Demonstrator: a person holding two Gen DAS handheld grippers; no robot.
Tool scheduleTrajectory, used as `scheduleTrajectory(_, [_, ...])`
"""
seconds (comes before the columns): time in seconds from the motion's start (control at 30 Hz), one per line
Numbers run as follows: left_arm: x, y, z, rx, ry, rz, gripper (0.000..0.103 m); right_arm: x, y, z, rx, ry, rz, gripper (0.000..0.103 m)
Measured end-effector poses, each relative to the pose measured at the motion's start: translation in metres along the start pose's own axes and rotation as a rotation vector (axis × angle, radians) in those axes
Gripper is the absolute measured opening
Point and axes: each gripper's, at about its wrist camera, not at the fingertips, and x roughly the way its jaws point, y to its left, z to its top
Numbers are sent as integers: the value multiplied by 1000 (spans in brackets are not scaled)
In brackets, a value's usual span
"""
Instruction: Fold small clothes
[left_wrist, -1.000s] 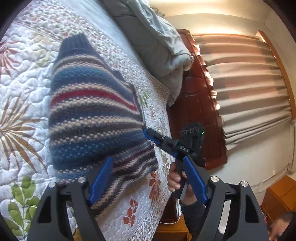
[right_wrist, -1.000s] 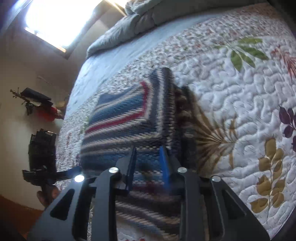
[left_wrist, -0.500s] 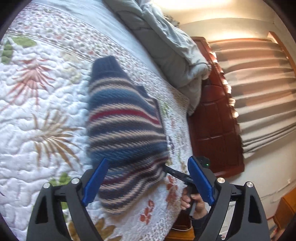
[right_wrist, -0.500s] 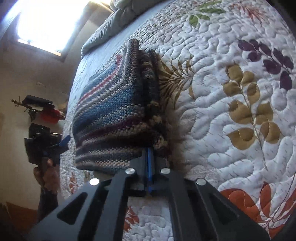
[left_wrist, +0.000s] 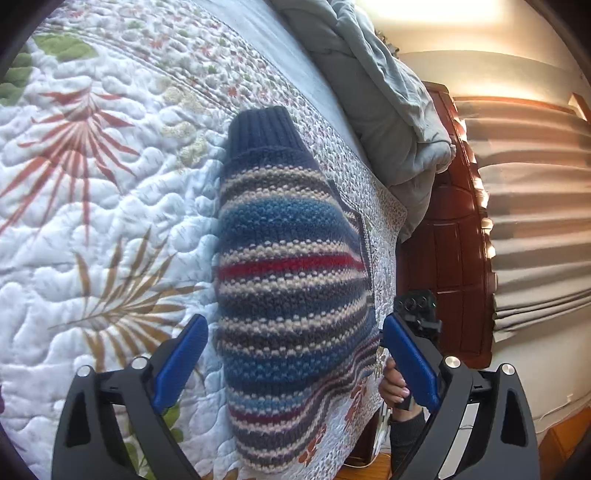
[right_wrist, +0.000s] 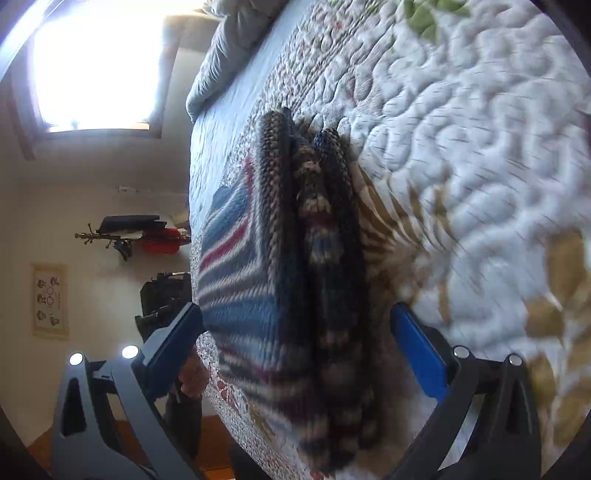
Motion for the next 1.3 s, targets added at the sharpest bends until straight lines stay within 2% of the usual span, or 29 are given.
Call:
scheduleTrajectory(0.2, [24,10,12,-17,55,17,96,32,14,24,-45,69,21,101])
scheduleTrajectory(0.33, [40,11,16,-13,83,4,96,44,23,25,-82,82,1,101])
scheduleTrajectory(0.4, [46,10,16,-5,97,-3,95,46,26,22,-107,77,-29,92])
scheduleTrajectory(0.43, [49,10,16,-11,100,7,94,48,26,22,-113,83,-57,67])
scheduleTrajectory(0.47, [51,10,17,-23,99,13,93,48,23,21,-110,91,-62,58])
scheduleTrajectory(0.53, [54,9,17,-37,97,30,81,44,25,16,-135,77,-75,48])
scheduleTrajectory(0.67, [49,-5,12,-5,70,74,67,36,35,-1,-164,21,-113,41])
scheduleTrajectory(0.77, [42,-17,5,20,56,95,63,30,50,-14,-182,-19,-126,40])
scheduleTrajectory(0.87, [27,-26,-6,43,56,93,62,28,70,-33,-208,-36,-138,39])
scheduleTrajectory(1.0, [-13,-35,-34,74,48,85,61,32,106,-76,-255,-44,-125,39])
scheduleTrajectory(1.13, [-73,-37,-77,100,16,82,61,50,139,-130,-293,-44,-84,39])
scheduleTrajectory(1.3, [-156,-19,-134,105,-24,112,61,94,178,-208,-333,-35,-39,39])
